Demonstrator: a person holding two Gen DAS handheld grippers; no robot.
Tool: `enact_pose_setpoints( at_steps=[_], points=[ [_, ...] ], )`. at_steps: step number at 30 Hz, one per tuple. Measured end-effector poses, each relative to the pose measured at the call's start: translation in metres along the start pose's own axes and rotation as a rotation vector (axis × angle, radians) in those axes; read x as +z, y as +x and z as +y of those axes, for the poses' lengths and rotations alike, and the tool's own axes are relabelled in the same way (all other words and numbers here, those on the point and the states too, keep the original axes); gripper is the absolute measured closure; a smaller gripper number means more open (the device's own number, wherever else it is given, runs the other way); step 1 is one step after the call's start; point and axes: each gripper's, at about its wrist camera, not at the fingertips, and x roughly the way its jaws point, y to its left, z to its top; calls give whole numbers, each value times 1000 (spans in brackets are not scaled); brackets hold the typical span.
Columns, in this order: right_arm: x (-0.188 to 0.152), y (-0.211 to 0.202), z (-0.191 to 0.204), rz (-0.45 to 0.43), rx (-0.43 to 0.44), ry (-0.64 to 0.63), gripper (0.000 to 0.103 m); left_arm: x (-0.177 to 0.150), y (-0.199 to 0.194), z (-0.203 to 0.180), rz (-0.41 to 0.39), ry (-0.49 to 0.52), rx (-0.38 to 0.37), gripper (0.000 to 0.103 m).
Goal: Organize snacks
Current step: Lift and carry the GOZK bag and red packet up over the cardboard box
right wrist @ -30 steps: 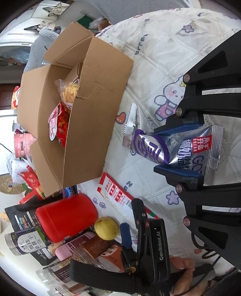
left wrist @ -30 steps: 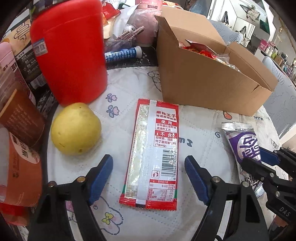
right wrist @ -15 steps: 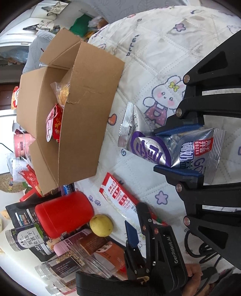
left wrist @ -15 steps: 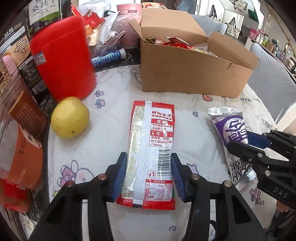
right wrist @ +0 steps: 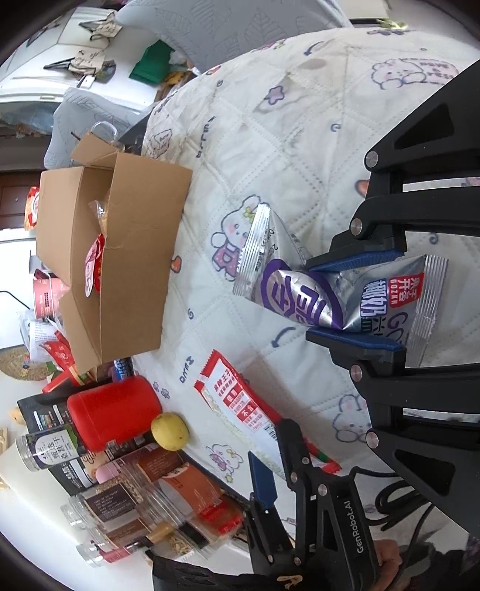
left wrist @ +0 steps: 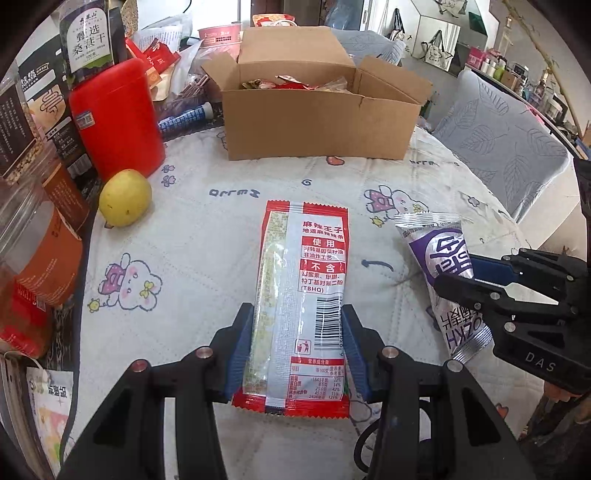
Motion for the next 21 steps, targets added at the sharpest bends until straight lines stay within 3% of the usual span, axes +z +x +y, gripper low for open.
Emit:
enact_pose_setpoints(
  at_steps=[5, 9, 11, 21],
  points=[
    [-16, -5, 1, 9, -6, 9, 70, -12, 1, -11, 24, 15, 3, 57],
    [-17, 0, -2, 26, -2, 45, 57, -13, 18, 3, 86, -71, -27, 57],
    [-17, 4, -3, 35, -9, 56, 49, -15, 19, 2, 68, -67, -14, 56],
    [-17, 14, -3, 50, -34, 64, 46, -13, 25, -12, 38, -5, 57, 51]
  ],
)
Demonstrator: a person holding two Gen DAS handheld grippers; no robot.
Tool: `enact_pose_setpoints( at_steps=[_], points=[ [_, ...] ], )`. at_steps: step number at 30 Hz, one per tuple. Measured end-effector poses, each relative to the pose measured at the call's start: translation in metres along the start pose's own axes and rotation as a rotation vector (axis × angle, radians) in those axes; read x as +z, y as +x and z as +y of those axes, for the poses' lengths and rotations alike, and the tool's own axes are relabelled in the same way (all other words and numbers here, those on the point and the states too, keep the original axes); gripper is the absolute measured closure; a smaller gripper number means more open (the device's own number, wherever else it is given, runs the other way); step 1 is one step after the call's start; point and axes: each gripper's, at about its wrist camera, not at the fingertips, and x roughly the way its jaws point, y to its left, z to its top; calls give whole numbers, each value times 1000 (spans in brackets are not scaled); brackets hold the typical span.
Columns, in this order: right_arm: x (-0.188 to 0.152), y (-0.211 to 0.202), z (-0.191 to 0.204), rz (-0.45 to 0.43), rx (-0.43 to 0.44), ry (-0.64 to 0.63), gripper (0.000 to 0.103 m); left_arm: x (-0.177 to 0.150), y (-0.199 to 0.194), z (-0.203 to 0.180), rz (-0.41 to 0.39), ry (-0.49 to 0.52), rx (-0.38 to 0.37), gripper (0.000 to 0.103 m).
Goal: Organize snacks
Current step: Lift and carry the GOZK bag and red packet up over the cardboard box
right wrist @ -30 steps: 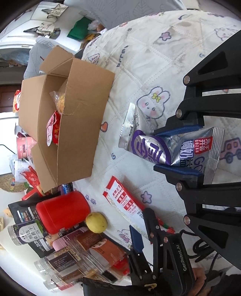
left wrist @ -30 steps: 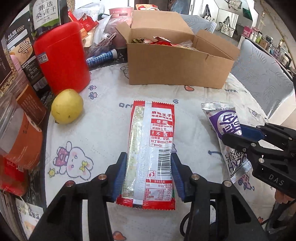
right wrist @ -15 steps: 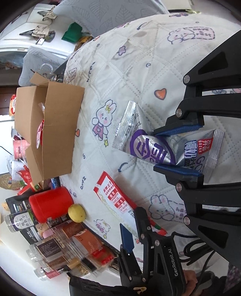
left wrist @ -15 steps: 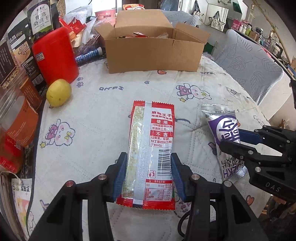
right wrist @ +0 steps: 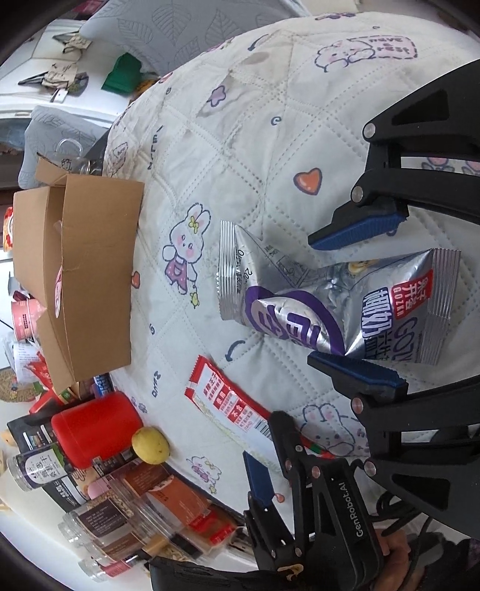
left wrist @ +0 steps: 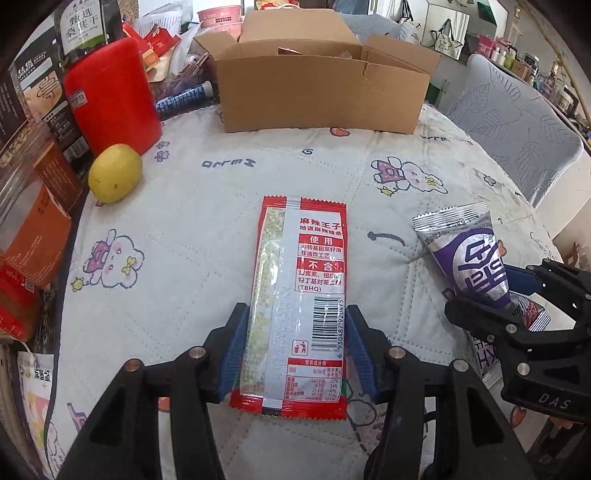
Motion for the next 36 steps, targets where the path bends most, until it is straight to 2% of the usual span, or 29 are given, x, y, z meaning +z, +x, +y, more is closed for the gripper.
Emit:
enact_pose_setpoints(
  at_steps=[3, 4, 5, 8, 15, 36],
  points=[
    [-1, 1, 5, -8, -34, -24, 46, 0, 0, 0, -14, 1, 0, 51],
    [-1, 1, 5, -15, -45, -30, 50, 0, 1, 0, -17, 1, -2, 51],
    [-1, 1, 6, -23, -52, -37, 61, 0, 0, 1, -23, 0, -3, 52],
    [-1, 1, 4, -31, -51, -33, 65, -1, -1, 3, -34, -6, -8, 56],
    [-2, -11, 0, -55, -30, -12, 66, -2, -8, 3, -36, -29, -59, 57],
    [-5, -81, 6, -191, 8, -12, 66, 5, -86, -25, -200, 30, -133, 57]
  ],
)
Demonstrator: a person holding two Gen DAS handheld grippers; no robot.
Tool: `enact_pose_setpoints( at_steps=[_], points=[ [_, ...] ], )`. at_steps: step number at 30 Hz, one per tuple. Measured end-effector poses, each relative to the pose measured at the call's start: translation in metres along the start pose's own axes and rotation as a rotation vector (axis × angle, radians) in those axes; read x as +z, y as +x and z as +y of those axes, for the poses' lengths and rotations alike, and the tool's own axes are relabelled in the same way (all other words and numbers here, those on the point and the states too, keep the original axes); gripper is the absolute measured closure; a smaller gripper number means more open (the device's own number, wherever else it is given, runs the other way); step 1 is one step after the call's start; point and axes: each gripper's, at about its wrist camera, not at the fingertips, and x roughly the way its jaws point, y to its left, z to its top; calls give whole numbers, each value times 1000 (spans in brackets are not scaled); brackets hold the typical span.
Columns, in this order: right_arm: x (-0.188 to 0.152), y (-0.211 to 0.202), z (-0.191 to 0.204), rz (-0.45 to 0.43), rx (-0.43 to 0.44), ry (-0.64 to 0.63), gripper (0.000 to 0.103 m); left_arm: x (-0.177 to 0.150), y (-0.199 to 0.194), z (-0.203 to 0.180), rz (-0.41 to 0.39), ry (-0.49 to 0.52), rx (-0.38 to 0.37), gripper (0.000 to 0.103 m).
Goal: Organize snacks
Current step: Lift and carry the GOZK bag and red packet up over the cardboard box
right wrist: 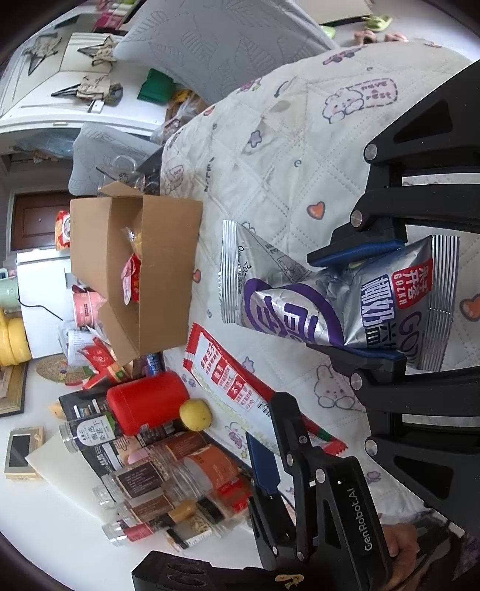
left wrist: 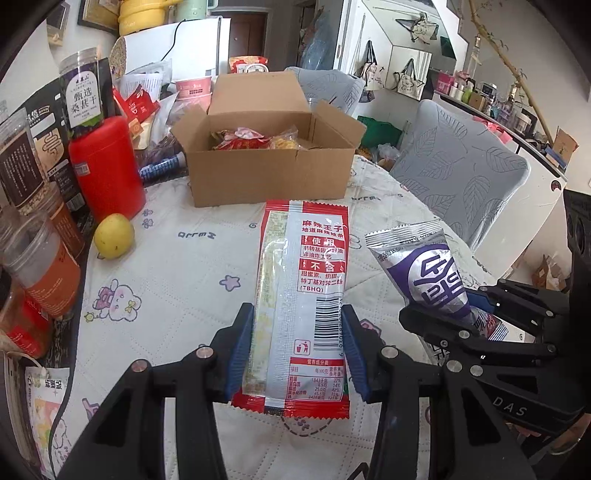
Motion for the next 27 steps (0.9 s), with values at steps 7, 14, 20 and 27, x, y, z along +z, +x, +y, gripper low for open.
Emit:
enact_pose_setpoints(
  at_steps=[7, 14, 20, 27],
  points=[
    [18, -24, 1, -77, -4, -16, 66, 19, -19, -7, -67, 21, -18, 57],
    [48, -43, -1, -159, -26, -62, 66, 48, -28, -11, -126, 37, -36, 57],
    [77, -49, -8, -220, -30, -82, 66, 77, -28, -12, -174, 54, -39, 57],
    [114, -41, -17, -267, -40, -104, 66, 117, -21, -9, -224, 73, -33, 57]
  ],
)
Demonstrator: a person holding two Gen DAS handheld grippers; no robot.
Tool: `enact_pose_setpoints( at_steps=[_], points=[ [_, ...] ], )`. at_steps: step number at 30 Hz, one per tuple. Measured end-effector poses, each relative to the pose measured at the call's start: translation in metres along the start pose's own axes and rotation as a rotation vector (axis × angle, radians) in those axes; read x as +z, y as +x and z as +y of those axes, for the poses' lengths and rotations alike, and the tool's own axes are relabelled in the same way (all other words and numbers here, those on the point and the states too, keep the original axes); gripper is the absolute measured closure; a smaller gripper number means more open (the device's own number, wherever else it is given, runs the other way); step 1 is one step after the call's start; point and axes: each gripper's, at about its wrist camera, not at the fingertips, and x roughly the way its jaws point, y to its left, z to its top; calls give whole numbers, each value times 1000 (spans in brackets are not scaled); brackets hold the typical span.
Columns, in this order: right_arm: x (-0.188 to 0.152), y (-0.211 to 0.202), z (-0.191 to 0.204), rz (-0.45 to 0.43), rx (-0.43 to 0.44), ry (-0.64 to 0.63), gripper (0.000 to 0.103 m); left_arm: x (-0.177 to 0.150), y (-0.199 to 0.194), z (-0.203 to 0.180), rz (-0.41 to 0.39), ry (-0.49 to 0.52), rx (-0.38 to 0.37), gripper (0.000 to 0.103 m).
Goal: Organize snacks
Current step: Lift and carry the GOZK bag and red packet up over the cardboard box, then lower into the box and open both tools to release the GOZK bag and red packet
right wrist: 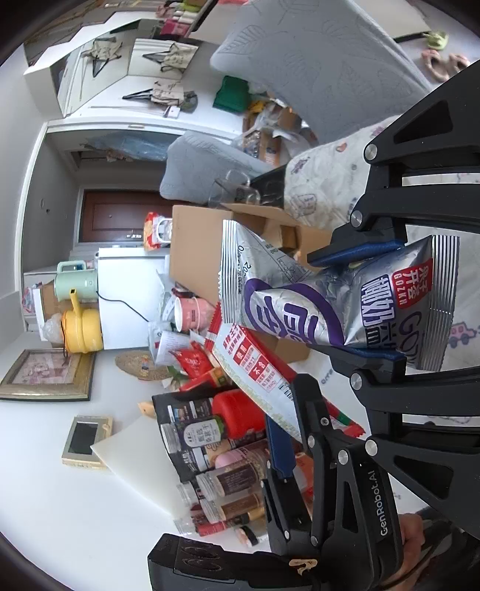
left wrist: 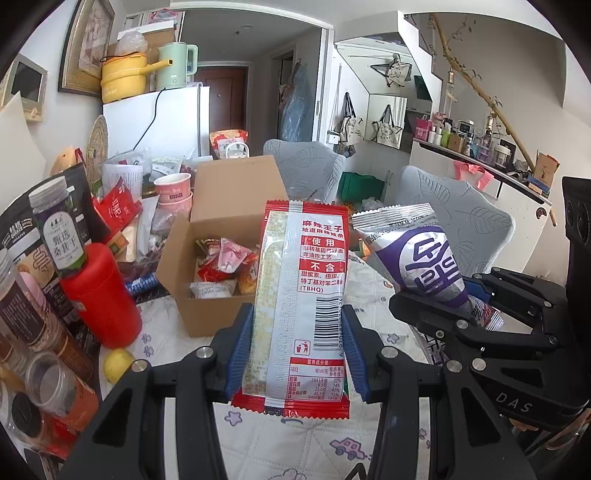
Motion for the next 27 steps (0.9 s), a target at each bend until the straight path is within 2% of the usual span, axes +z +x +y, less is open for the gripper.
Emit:
enact_pose_setpoints(
  at_steps=[15, 27],
  points=[
    [63, 64, -24, -52, -17, -24, 66, 69, 64, 36, -68, -14, 6, 57],
    [94, 138, -52, -45, -31, -9, 66, 103, 134, 70, -67, -17, 77, 57]
  ],
)
